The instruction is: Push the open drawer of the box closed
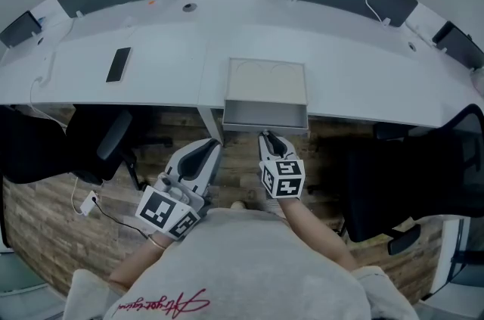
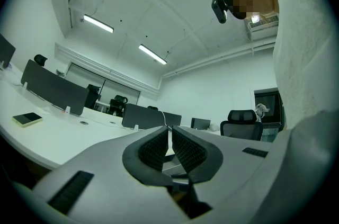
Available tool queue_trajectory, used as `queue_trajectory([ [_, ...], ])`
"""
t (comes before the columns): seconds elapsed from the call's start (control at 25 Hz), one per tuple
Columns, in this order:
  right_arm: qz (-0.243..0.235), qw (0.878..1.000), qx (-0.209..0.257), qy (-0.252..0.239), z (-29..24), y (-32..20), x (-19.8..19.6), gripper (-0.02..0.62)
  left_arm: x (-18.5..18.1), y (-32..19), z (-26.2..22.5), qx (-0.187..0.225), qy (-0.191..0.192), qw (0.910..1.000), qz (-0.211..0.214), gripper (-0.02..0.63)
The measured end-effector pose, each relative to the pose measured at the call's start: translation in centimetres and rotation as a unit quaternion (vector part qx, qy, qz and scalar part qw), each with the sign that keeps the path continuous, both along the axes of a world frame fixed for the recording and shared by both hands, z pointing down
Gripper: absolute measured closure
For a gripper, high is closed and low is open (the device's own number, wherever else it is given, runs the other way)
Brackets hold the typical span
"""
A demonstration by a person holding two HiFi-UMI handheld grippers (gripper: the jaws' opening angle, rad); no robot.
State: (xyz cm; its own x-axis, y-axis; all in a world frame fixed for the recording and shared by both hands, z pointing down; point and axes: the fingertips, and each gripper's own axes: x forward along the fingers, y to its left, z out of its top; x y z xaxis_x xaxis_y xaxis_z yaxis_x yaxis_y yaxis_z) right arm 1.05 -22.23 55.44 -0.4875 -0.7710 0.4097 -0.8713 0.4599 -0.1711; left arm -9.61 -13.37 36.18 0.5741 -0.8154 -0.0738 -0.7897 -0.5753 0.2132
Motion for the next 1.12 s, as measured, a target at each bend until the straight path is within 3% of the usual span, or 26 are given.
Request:
queue_trajectory([
  [1.12, -0.001, 1.0, -0.005, -0.002, -0.1, -1.5, -0.1, 0.525, -0.5, -0.6, 0.2, -0.009, 0.002, 0.9999, -0.008, 0.569],
])
